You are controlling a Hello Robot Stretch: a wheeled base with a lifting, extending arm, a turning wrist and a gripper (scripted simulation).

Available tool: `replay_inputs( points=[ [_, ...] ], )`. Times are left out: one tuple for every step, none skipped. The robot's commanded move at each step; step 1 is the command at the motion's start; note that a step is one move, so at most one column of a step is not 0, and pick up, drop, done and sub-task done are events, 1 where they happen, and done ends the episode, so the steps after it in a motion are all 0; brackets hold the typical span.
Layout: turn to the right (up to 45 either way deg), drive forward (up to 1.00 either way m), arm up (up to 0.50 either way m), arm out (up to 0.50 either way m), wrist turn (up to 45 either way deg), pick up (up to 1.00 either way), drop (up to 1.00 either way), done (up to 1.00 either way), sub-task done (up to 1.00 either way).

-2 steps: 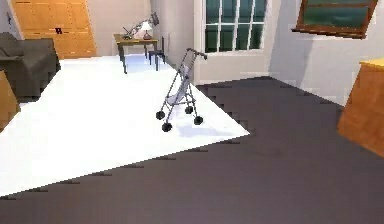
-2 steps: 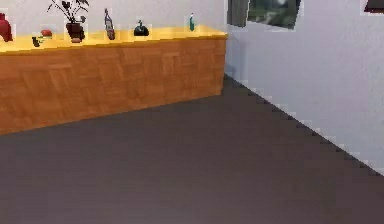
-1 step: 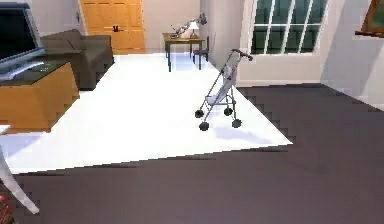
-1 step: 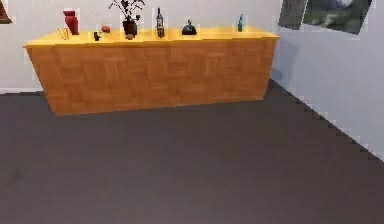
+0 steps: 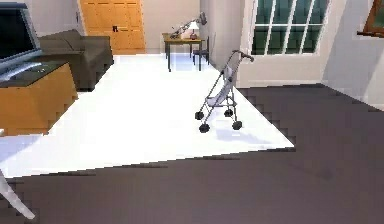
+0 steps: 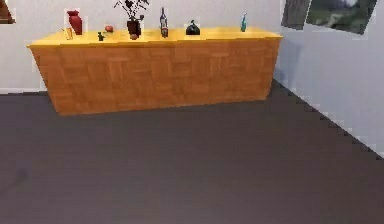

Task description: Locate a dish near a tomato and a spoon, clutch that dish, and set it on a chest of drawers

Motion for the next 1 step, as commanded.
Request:
replay_inputs(
  points=[
    [-6.0,0.00,0.00,0.00,0.0,0.00,0.00,0.00,0.00]
  ],
)
